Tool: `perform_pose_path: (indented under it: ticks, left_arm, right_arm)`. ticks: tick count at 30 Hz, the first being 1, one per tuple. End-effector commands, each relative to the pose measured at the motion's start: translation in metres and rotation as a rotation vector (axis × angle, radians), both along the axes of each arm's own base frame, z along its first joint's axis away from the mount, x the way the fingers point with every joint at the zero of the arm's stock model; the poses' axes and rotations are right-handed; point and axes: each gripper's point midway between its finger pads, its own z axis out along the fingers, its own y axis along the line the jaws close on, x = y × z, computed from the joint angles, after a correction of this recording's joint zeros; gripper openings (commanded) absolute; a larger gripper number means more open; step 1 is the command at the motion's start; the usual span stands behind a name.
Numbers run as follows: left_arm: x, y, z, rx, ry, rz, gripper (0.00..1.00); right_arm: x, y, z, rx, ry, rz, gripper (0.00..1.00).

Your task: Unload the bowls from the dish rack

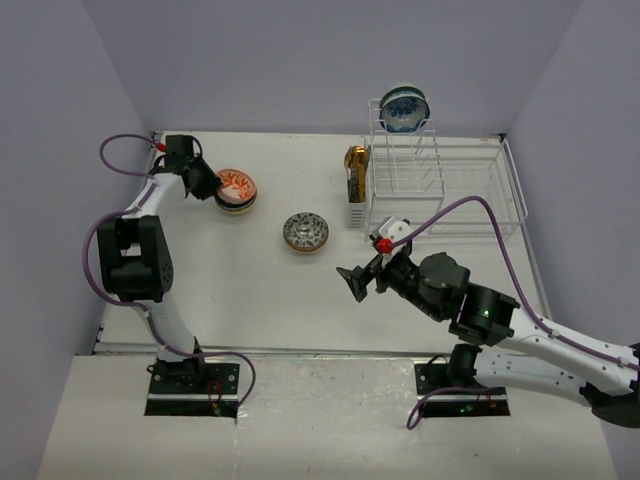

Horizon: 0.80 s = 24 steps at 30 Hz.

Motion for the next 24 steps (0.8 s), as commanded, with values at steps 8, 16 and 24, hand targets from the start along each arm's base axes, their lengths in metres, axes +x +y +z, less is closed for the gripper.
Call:
perform_pose_path:
  ticks: [8, 16, 24]
  left_arm:
    - [0.017, -0.002, 0.045, -0.015, -0.139, -0.022, 0.23]
    - [0.004, 0.002, 0.040, -0.017, -0.120, -0.011, 0.34]
    - [-0.007, 0.006, 0.048, -0.014, -0.145, -0.006, 0.27]
  right_arm:
    - [0.000, 0.006, 0.007, 0.041, -0.008, 0.011, 0.99]
    - [-0.002, 0.007, 0.007, 0.041, -0.006, 0.023, 0.99]
    - [0.003, 0.005, 0.007, 0.042, -0.002, -0.012, 0.99]
